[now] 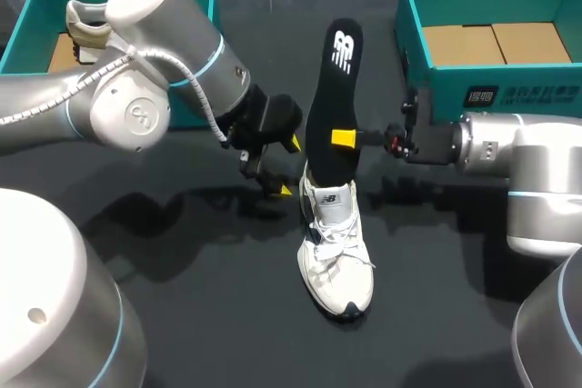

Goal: Take the shoe out of the shoebox, open the shoe tongue, remove and reinsert the insole, then place the shoe into the shoebox

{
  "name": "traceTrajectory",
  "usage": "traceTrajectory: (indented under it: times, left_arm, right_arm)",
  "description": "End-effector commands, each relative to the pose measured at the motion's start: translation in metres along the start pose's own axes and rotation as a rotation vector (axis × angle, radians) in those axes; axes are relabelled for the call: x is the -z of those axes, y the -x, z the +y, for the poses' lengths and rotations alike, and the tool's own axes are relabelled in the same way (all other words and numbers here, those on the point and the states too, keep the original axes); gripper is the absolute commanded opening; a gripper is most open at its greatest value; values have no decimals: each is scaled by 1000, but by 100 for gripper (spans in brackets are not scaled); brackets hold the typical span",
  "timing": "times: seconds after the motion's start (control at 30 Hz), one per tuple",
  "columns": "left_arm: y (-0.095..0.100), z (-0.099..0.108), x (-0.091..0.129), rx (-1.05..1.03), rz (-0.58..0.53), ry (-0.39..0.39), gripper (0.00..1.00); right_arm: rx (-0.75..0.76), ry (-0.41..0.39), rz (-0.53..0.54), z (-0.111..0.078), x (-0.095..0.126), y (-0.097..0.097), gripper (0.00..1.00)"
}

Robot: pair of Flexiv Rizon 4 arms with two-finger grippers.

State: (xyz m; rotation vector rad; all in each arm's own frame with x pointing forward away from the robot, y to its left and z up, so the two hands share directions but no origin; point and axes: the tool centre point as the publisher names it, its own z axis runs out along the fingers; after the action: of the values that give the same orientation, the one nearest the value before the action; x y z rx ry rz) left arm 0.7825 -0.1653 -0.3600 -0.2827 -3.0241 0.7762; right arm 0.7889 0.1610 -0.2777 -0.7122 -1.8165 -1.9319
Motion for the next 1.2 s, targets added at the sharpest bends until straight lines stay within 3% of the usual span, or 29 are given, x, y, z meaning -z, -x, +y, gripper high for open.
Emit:
traceTrajectory:
  times: [0.03, 0.5, 1.2]
  left_arm:
    - [0, -1, -1, 0, 0, 4, 100]
    - [0, -1, -1, 0, 0, 4, 100]
    - [0, -1, -1, 0, 0, 4, 100]
  right_arm:
    - [3, -3, -4, -3, -2, -2, 0]
    - [31, -24, -7, 4, -8, -1, 0]
    - [20, -17, 4, -3, -10, 0, 0]
